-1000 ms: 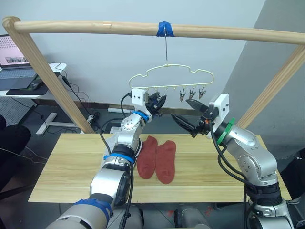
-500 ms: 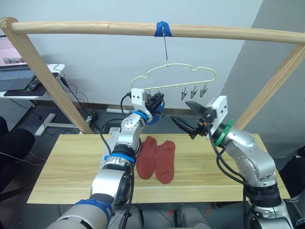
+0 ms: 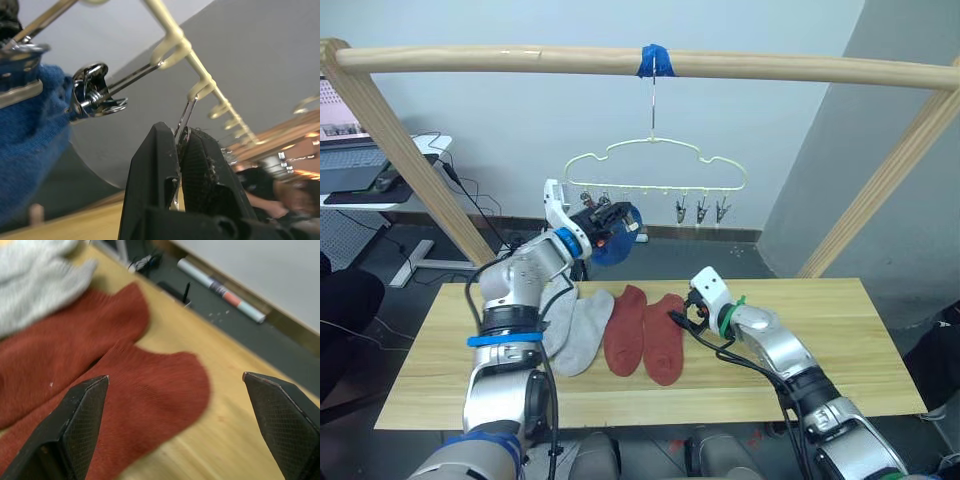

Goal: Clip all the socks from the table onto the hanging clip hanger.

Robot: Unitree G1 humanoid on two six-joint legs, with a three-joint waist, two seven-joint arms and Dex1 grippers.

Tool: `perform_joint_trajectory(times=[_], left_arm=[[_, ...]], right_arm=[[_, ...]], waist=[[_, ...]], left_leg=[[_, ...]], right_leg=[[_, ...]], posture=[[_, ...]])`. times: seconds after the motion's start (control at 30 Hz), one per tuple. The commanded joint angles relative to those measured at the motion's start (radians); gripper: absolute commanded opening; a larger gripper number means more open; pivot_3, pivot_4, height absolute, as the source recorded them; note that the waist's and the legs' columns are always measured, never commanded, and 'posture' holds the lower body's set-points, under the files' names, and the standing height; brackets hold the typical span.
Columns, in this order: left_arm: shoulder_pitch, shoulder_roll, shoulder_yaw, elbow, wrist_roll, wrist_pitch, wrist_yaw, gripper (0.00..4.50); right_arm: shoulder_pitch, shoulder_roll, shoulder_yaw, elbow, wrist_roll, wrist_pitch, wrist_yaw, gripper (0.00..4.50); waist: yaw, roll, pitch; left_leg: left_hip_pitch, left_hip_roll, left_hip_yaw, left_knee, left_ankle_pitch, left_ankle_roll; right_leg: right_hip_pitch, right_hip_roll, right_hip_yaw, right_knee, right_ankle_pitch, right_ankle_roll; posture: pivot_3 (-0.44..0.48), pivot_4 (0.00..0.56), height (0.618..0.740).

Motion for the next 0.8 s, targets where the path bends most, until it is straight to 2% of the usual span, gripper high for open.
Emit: perform_joint_trajectory(times=[0.03, 0.23, 0.27, 0.33, 0.57, 0.7, 0.73, 0.8], left_arm=[[-0.001, 0.035, 0.039, -0.066, -0.071, 0.109, 0.016, 0.18], [0.036, 0.030, 0.031, -0.131, -0.082, 0.131, 0.038, 0.18], [0.043, 0.027, 0.029, -0.141, -0.084, 0.131, 0.041, 0.18], [0.055, 0.024, 0.024, -0.159, -0.084, 0.130, 0.043, 0.18], [0.067, 0.026, 0.021, -0.177, -0.084, 0.123, 0.046, 0.18], [0.071, 0.026, 0.022, -0.182, -0.088, 0.128, 0.048, 0.18], [0.073, 0.026, 0.023, -0.183, -0.090, 0.132, 0.048, 0.18], [0.077, 0.025, 0.026, -0.184, -0.097, 0.142, 0.052, 0.18]], right_arm=[[-0.032, 0.034, 0.007, 0.118, -0.035, -0.055, 0.002, 4.50], [-0.037, 0.054, 0.005, 0.224, -0.077, -0.093, 0.016, 4.50], [-0.035, 0.055, 0.004, 0.227, -0.079, -0.096, 0.023, 4.33], [-0.031, 0.056, 0.001, 0.228, -0.082, -0.101, 0.029, 3.91], [-0.024, 0.053, -0.004, 0.223, -0.097, -0.157, 0.045, 1.64], [0.006, 0.022, -0.021, 0.134, -0.096, -0.199, 0.058, 0.22], [0.020, 0.010, -0.031, 0.093, -0.089, -0.201, 0.066, 0.05], [0.060, -0.022, -0.052, -0.020, -0.065, -0.201, 0.088, 0.05]], waist=[[0.003, 0.000, 0.000], [0.008, 0.000, 0.001], [0.008, 0.000, 0.001], [0.008, 0.000, 0.001], [0.009, 0.000, 0.001], [0.011, 0.000, 0.001], [0.013, 0.000, 0.001], [0.016, 0.000, 0.001]], left_leg=[[0.000, 0.000, 0.000, 0.000, 0.000, 0.000], [0.001, 0.000, 0.000, 0.000, 0.000, 0.000], [0.002, 0.000, 0.000, 0.000, 0.000, 0.000], [0.005, 0.000, 0.000, -0.001, 0.000, 0.000], [0.005, 0.000, 0.001, -0.001, 0.000, 0.000], [0.005, 0.000, 0.001, -0.001, 0.000, 0.000], [0.005, 0.000, 0.001, -0.001, 0.000, 0.000], [0.005, 0.000, 0.001, -0.001, 0.000, 0.000]], right_leg=[[0.000, 0.000, 0.000, 0.000, 0.000, 0.000], [0.001, 0.000, 0.000, 0.000, 0.003, -0.005], [0.002, 0.000, 0.000, 0.000, 0.003, -0.005], [0.004, 0.000, 0.000, 0.000, 0.003, -0.004], [0.004, 0.000, 0.001, 0.000, 0.002, -0.004], [0.004, 0.000, 0.001, 0.000, 0.002, -0.004], [0.004, 0.000, 0.001, 0.000, 0.002, -0.004], [0.004, 0.000, 0.001, 0.000, 0.002, -0.004]], posture=[[0.008, 0.127, 0.740], [0.024, 0.127, 0.740], [0.027, 0.126, 0.740], [0.029, 0.125, 0.740], [0.036, 0.121, 0.740], [0.039, 0.119, 0.740], [0.040, 0.119, 0.740], [0.039, 0.119, 0.740]])
